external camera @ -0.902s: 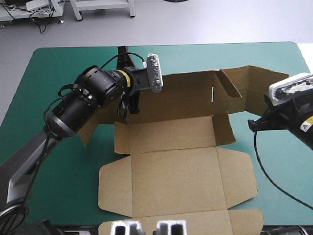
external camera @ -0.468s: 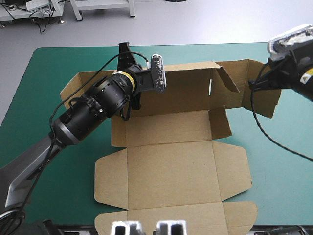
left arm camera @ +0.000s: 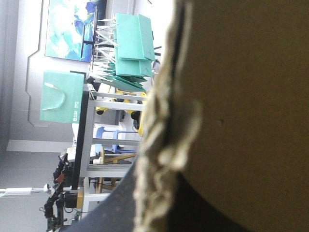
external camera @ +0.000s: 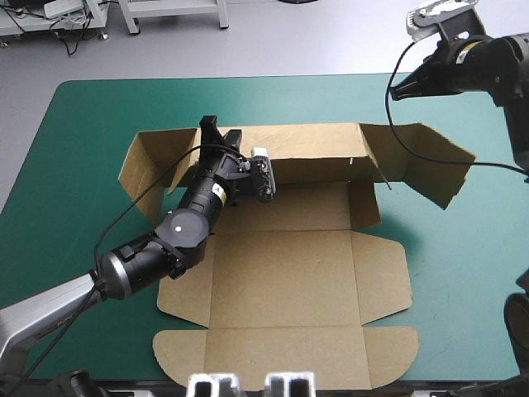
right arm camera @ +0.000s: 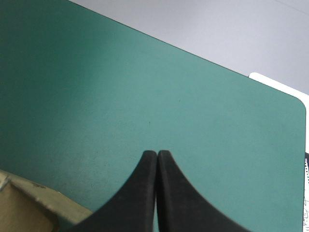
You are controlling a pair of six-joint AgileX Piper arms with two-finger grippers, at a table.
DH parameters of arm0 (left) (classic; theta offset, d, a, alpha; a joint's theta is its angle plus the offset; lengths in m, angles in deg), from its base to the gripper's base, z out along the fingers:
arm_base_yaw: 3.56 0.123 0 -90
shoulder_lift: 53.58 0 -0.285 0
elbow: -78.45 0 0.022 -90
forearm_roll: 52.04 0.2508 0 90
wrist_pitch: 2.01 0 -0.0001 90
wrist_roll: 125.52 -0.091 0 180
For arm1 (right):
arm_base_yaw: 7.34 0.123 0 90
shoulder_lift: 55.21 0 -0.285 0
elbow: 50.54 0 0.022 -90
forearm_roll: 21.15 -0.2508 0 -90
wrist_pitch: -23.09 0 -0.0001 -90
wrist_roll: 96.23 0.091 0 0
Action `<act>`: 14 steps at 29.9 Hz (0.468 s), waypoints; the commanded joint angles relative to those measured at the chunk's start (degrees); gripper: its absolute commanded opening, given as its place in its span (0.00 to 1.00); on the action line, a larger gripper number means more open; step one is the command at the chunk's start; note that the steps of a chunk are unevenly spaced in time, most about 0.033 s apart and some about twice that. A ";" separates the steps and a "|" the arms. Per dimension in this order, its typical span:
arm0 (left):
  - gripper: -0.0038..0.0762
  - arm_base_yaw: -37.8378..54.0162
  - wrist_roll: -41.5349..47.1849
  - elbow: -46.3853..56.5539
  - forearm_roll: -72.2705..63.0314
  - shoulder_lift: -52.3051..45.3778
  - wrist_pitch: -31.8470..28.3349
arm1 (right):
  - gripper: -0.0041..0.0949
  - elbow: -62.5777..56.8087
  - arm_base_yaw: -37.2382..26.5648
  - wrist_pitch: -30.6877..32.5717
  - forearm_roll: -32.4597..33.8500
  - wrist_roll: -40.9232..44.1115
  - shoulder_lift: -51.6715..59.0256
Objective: Fold the box
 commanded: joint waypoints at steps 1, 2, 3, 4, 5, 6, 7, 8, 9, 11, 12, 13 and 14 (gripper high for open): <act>0.04 -0.31 5.25 0.10 9.54 -3.76 2.06 | 0.02 7.77 -0.05 1.72 0.10 0.34 -3.71; 0.04 -0.31 5.34 0.10 9.54 -4.02 3.56 | 0.02 9.44 -0.05 2.87 0.10 0.34 -5.38; 0.04 -0.31 5.34 0.10 9.54 -4.16 5.09 | 0.02 10.66 -0.05 3.48 0.21 0.34 -6.76; 0.04 -0.31 5.34 0.10 9.54 -4.29 6.09 | 0.02 11.25 -0.05 3.58 0.10 0.81 -7.75; 0.04 -0.31 5.34 0.10 9.54 -4.29 6.99 | 0.02 11.36 -0.05 3.58 -0.03 1.13 -8.75; 0.04 -0.31 5.34 0.10 9.54 -4.29 7.47 | 0.02 11.36 -0.05 3.58 -0.49 1.13 -9.71; 0.04 -0.31 5.34 0.10 9.54 -4.29 7.45 | 0.02 11.36 -0.05 3.72 -1.24 1.13 -10.52; 0.04 -0.31 5.34 0.10 9.54 -4.29 7.11 | 0.02 11.36 -0.05 3.72 -2.19 1.26 -11.46; 0.04 -0.31 5.34 0.10 9.54 -4.29 6.44 | 0.02 11.36 -0.05 3.72 -3.75 1.26 -12.40; 0.04 -0.31 5.34 0.10 9.54 -4.29 5.23 | 0.02 10.75 -0.05 3.72 -7.52 1.15 -13.71; 0.04 -0.31 5.34 0.10 9.54 -4.29 5.36 | 0.02 10.06 -0.05 3.72 -9.65 0.46 -13.99; 0.04 -0.31 5.22 0.10 9.54 -4.29 5.80 | 0.02 9.17 -0.05 3.72 -11.15 -0.68 -14.30; 0.04 -0.31 5.22 0.10 9.54 -4.29 6.28 | 0.02 8.17 -0.05 3.72 -12.30 -1.47 -14.39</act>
